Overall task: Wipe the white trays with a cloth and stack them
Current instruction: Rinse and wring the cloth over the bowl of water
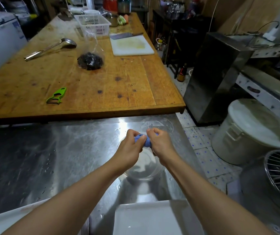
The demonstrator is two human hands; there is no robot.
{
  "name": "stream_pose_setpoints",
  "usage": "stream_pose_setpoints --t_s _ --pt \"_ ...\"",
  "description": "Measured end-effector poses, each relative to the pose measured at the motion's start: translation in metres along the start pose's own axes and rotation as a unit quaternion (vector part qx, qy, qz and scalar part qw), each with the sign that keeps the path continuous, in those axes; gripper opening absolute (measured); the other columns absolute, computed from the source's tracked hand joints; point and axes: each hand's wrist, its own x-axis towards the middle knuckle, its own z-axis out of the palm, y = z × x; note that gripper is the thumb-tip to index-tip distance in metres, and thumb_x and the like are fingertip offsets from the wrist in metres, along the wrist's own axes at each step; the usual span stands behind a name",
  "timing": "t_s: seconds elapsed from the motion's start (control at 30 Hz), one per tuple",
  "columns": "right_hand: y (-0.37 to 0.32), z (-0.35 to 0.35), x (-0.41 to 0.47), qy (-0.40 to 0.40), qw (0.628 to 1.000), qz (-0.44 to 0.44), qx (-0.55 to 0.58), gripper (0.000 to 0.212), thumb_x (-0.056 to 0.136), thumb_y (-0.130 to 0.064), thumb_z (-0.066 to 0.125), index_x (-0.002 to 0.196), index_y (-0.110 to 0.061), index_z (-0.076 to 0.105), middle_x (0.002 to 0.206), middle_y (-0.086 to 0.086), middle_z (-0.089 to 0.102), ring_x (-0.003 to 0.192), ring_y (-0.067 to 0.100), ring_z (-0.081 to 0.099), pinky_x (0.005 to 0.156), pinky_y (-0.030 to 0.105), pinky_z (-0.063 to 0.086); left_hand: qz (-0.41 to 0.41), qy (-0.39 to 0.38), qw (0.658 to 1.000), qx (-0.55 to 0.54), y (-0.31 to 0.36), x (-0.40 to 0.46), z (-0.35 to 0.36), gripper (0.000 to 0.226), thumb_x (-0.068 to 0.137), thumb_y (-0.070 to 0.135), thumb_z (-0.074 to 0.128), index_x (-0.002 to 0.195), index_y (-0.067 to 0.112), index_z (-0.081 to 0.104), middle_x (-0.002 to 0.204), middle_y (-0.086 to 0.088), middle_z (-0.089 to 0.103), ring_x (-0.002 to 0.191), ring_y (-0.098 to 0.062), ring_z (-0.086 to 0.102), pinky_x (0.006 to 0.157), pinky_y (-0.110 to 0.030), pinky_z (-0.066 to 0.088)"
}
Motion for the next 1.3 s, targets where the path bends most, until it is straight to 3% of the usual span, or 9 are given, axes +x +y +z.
stream_pose_setpoints --t_s 0.13,0.2,0.27,0.5,0.7,0.93,1.07,1.2,1.3 --pt "0.002 0.001 0.001 0.032 0.992 -0.099 -0.073 0.035 0.094 -0.019 0.046 0.06 -0.012 0.04 0.059 0.001 0.038 0.057 0.013 0.035 0.055 0.027 0.031 -0.075 -0.014 0.994 -0.073 0.008 0.008 0.001 0.039 0.099 0.028 0.037 0.064 0.014 0.044 0.048 0.005 0.03 0.046 -0.013 0.021 0.045 -0.021 0.017" --pt "0.006 0.002 0.0 0.036 0.986 -0.133 -0.097 0.035 0.094 -0.018 0.046 0.06 -0.011 0.041 0.058 -0.001 0.038 0.054 0.011 0.034 0.049 0.017 0.029 -0.128 -0.016 0.987 -0.097 0.01 0.011 0.001 0.045 0.101 0.029 0.037 0.059 0.013 0.041 0.048 0.001 0.025 0.043 -0.012 0.018 0.044 -0.02 0.015" --pt "0.009 0.003 0.0 0.032 0.977 -0.171 -0.126 0.035 0.095 -0.014 0.046 0.06 -0.011 0.042 0.056 -0.001 0.038 0.052 0.01 0.034 0.048 0.017 0.029 -0.184 -0.027 0.975 -0.123 0.01 0.012 0.001 0.049 0.101 0.031 0.037 0.056 0.012 0.043 0.047 0.0 0.024 0.038 -0.011 0.019 0.041 -0.019 0.016" --pt "0.015 0.005 0.006 0.056 0.926 -0.308 -0.211 0.033 0.093 -0.005 0.049 0.061 -0.008 0.043 0.054 0.009 0.036 0.05 0.037 0.041 0.051 0.042 0.033 -0.369 -0.11 0.888 -0.251 0.008 0.02 -0.001 0.04 0.094 0.021 0.037 0.054 0.012 0.04 0.038 0.004 0.02 0.029 -0.009 0.016 0.035 -0.009 0.013" --pt "0.02 0.009 0.014 0.033 0.905 -0.34 -0.255 0.039 0.09 -0.025 0.038 0.066 0.003 0.051 0.054 0.024 0.049 0.051 0.04 0.044 0.052 0.046 0.035 -0.418 -0.115 0.849 -0.304 -0.005 0.026 -0.001 0.042 0.086 0.014 0.033 0.043 0.012 0.037 0.037 0.004 0.017 0.027 -0.009 0.015 0.035 -0.007 0.013" --pt "0.032 0.011 0.021 0.014 0.86 -0.403 -0.313 0.028 0.088 -0.014 0.053 0.066 0.003 0.057 0.045 0.017 0.05 0.037 0.034 0.045 0.042 0.031 0.031 -0.437 -0.129 0.822 -0.341 -0.017 0.027 0.0 0.055 0.091 0.016 0.027 0.036 0.014 0.034 0.035 0.003 0.019 0.025 -0.009 0.016 0.031 -0.008 0.013" --pt "0.038 0.009 0.026 0.0 0.874 -0.345 -0.341 0.03 0.097 -0.021 0.044 0.076 -0.001 0.054 0.057 0.019 0.055 0.051 0.038 0.049 0.05 0.036 0.031 -0.419 -0.133 0.822 -0.362 -0.015 0.027 -0.002 0.05 0.101 0.031 0.028 0.057 0.012 0.043 0.037 0.004 0.031 0.026 -0.006 0.024 0.029 -0.01 0.016" --pt "0.032 0.006 0.022 -0.05 0.942 -0.2 -0.265 0.037 0.1 -0.025 0.038 0.079 0.001 0.055 0.069 0.014 0.055 0.064 0.029 0.05 0.061 0.038 0.037 -0.342 -0.102 0.893 -0.275 -0.006 0.025 -0.007 0.03 0.103 0.028 0.035 0.084 0.011 0.051 0.053 -0.004 0.054 0.034 -0.004 0.038 0.032 -0.012 0.025" --pt "0.025 -0.003 0.019 -0.138 0.988 0.028 -0.056 0.038 0.1 -0.03 0.036 0.084 -0.004 0.059 0.062 0.005 0.05 0.055 0.017 0.043 0.052 0.028 0.035 -0.216 -0.05 0.969 -0.107 -0.003 0.021 -0.008 0.017 0.1 0.016 0.041 0.083 0.013 0.045 0.066 -0.008 0.053 0.048 -0.011 0.039 0.041 -0.018 0.032"
